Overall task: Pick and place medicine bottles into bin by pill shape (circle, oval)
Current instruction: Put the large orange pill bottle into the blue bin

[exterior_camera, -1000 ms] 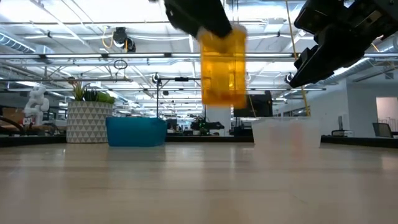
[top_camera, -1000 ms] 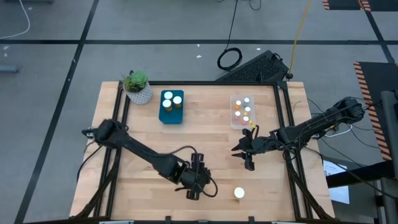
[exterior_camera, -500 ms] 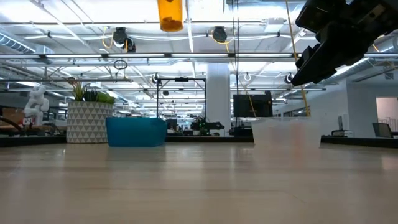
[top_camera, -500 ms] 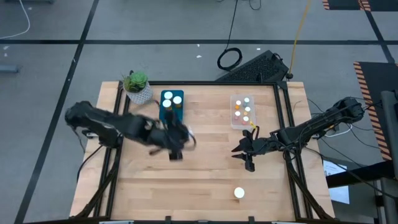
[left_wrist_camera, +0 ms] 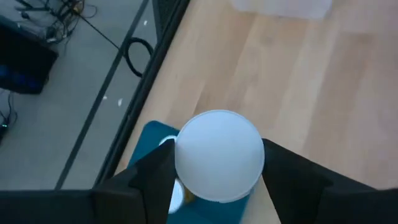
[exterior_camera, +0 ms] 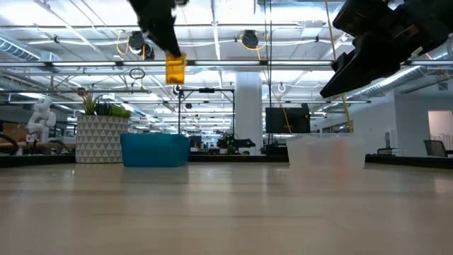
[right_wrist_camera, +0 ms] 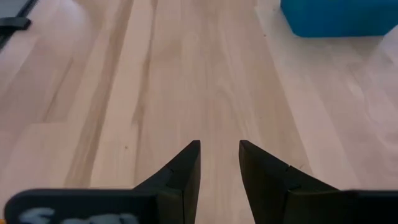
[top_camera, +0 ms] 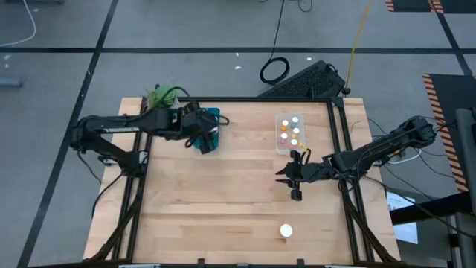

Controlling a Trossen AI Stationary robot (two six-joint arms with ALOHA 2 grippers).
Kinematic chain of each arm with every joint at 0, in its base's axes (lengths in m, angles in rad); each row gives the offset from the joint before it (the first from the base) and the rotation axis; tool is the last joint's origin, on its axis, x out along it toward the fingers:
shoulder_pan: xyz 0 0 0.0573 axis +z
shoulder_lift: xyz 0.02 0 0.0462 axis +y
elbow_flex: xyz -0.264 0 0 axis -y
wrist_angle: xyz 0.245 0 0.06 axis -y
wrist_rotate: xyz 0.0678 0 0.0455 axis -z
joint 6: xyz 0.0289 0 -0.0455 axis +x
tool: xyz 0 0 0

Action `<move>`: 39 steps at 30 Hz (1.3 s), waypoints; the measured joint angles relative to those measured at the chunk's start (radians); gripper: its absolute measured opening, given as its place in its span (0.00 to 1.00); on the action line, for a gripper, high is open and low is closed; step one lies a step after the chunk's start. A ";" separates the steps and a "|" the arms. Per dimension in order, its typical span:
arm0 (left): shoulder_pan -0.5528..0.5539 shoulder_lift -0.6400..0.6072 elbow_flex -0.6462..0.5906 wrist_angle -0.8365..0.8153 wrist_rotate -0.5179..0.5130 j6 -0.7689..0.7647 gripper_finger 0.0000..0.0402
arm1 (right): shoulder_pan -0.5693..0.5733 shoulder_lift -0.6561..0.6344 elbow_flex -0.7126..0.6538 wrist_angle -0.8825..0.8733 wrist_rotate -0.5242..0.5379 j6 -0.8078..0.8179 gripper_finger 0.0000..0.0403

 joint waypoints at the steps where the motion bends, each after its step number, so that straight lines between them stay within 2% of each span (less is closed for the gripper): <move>1: 0.026 -0.001 -0.033 0.041 0.014 0.015 0.55 | -0.006 0.000 0.000 0.000 0.000 -0.007 0.25; 8: 0.208 0.000 -0.228 0.247 0.164 0.083 0.53 | -0.044 0.000 0.000 0.006 0.000 -0.074 0.25; 13: 0.288 0.001 -0.325 0.335 0.248 0.091 0.54 | -0.078 0.000 0.000 0.005 -0.002 -0.127 0.25; 17: 0.320 0.000 -0.383 0.373 0.280 0.092 0.53 | -0.106 0.000 0.000 0.005 -0.003 -0.168 0.25; 25: 0.357 0.001 -0.492 0.566 0.339 0.108 0.54 | -0.156 0.000 0.000 0.004 -0.004 -0.202 0.25; 33: 0.379 0.001 -0.553 0.607 0.345 0.111 0.53 | -0.166 0.000 0.000 0.004 -0.004 -0.204 0.25; 39: 0.379 0.018 -0.570 0.633 0.344 0.110 0.57 | -0.166 0.000 0.000 0.004 -0.004 -0.199 0.25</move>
